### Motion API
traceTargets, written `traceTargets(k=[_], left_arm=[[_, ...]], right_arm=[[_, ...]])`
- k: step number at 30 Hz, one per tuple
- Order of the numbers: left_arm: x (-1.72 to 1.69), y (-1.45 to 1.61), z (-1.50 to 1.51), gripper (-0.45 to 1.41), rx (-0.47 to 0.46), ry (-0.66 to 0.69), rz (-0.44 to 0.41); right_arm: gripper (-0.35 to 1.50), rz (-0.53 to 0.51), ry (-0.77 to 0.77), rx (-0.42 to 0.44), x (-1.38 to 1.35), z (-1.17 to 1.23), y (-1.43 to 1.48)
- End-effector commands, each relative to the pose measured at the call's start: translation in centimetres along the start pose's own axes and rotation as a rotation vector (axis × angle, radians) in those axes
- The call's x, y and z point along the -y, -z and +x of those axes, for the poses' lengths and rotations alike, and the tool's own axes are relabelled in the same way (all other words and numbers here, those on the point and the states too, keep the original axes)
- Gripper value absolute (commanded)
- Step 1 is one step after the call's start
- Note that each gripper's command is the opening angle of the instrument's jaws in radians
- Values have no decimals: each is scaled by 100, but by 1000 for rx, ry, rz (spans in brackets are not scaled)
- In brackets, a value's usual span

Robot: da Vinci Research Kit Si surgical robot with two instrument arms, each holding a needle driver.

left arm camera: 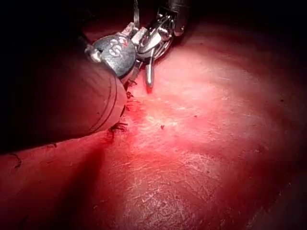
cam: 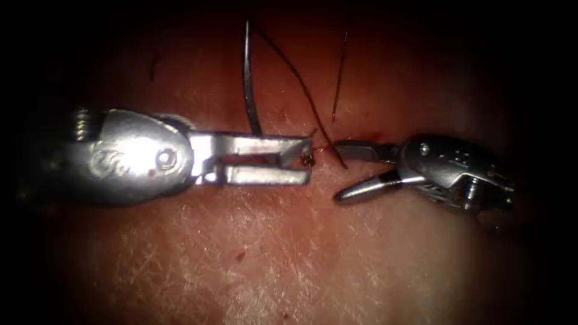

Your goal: Wound Closure

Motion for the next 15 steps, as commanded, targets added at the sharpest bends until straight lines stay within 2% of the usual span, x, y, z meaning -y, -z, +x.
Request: traceTargets(k=[1,3,5,6,8,12,15], left_arm=[[-1,-7,-4,-45,-1,0,-1],[-2,-8,-4,-45,0,0,-1],[-2,-8,-3,-45,-2,0,-2],[-3,-8,-3,-45,-2,0,-2],[-3,-8,-2,-45,-1,1,-2],[-4,-8,1,-45,-3,2,-3],[-5,-10,0,-45,-2,1,-2]], right_arm=[[54,2,1,-1,1,-9,-11],[51,0,10,0,-2,-12,-12],[39,-1,6,3,-6,-14,-12],[20,0,1,6,-8,-15,-10],[-35,2,-3,21,-13,-17,-6],[-35,-56,-7,42,-20,-22,10],[-35,-53,-39,42,-16,-22,20]])
